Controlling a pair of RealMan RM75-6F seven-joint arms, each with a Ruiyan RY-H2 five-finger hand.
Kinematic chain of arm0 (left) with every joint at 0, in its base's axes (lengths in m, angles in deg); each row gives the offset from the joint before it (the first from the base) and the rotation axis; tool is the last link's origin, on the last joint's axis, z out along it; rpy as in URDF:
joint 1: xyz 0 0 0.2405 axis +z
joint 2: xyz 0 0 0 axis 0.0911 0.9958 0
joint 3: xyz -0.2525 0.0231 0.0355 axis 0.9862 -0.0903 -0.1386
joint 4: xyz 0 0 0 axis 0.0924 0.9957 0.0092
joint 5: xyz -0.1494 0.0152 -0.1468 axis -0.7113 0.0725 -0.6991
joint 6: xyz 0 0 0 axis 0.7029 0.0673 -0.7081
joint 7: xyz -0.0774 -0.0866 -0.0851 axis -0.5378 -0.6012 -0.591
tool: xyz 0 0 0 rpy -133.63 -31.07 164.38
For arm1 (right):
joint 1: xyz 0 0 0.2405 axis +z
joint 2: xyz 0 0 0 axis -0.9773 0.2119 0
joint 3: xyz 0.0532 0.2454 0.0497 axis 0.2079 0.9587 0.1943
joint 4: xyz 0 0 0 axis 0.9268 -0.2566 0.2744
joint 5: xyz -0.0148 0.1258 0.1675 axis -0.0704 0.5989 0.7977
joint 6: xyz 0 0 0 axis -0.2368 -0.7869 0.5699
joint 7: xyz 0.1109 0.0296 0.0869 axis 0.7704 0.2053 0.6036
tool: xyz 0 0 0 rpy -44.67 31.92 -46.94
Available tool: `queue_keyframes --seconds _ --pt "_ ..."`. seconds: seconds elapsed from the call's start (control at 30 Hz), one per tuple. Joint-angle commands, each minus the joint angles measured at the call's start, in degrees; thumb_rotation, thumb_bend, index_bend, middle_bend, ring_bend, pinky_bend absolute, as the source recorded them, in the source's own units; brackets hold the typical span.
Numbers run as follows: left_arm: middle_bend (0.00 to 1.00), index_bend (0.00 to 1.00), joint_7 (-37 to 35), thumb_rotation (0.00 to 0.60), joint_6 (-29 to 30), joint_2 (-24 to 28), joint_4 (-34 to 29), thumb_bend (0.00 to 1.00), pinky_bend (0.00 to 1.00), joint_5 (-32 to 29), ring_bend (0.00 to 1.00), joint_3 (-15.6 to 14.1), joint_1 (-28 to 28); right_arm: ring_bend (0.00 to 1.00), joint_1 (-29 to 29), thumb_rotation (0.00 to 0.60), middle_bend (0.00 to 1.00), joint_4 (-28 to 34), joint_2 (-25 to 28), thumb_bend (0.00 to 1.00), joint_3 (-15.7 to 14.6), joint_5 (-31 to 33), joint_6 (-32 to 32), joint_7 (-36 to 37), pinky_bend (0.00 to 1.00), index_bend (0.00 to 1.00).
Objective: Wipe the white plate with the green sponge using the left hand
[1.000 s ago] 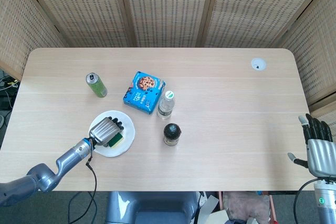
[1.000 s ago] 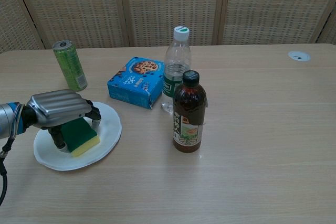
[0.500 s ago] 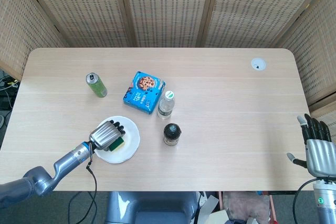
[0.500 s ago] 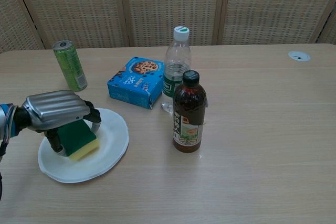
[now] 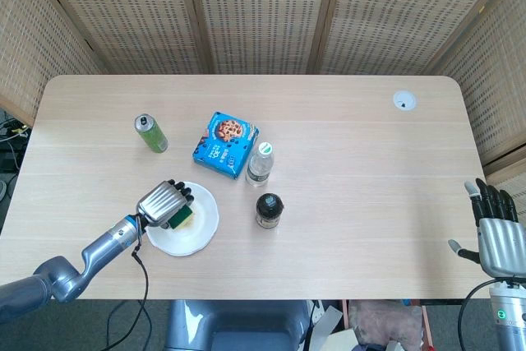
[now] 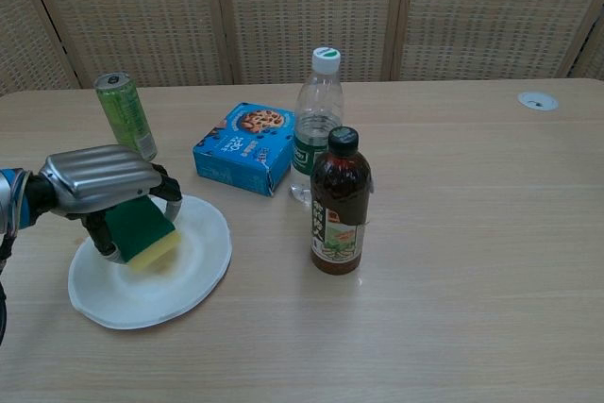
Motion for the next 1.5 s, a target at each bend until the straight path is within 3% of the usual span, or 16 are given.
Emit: queue_keyframes --seconds 0.03,0.33,0.6,0.9,1.03,1.27,1.5 --pt "0.37 0.48 2.71 0.6 -2.56 -1.8 -1.33 0.09 0.42 -1.33 0.3 0.41 -0.66 0.0 -0.05 0.6 0.0 -0.1 0.04 0.0 0.01 0.03 -0.06 0.14 0.0 0.0" --pt "0.37 0.48 7.78 0.6 -5.15 -4.11 -0.02 0.1 0.42 -3.31 0.3 0.8 -0.87 0.0 -0.13 0.6 0.0 -0.06 0.42 0.0 0.21 0.32 0.03 1.11 0.0 0.0" --pt "0.37 0.48 9.17 0.6 -6.07 -2.24 1.42 0.1 0.42 -5.59 0.3 1.11 -0.06 0.0 -0.3 0.6 0.0 0.19 0.84 0.0 0.37 0.4 -0.23 1.87 0.0 0.0" --pt "0.38 0.48 3.67 0.6 0.71 2.13 -5.7 0.1 0.42 -1.66 0.3 2.42 -0.8 0.0 -0.39 0.6 0.0 0.33 0.81 0.0 0.32 0.17 -0.51 1.75 0.0 0.0" --pt "0.38 0.48 4.97 0.6 -0.69 2.26 -8.66 0.1 0.42 -1.79 0.3 2.2 -1.41 0.0 -0.29 0.6 0.0 0.19 0.65 0.0 0.2 0.16 -0.26 1.45 0.0 0.0" --pt "0.38 0.48 3.74 0.6 -3.1 -0.7 -6.38 0.1 0.42 -2.98 0.3 0.62 -0.61 0.0 -0.34 0.6 0.0 0.14 0.77 0.0 0.31 0.29 -0.3 1.86 0.0 0.0" --pt "0.39 0.49 -5.49 0.6 -0.15 -1.06 -4.89 0.1 0.42 -1.41 0.31 -0.25 0.59 0.0 -0.3 0.6 0.0 0.05 0.94 0.0 0.5 0.59 -0.13 2.32 0.0 0.0"
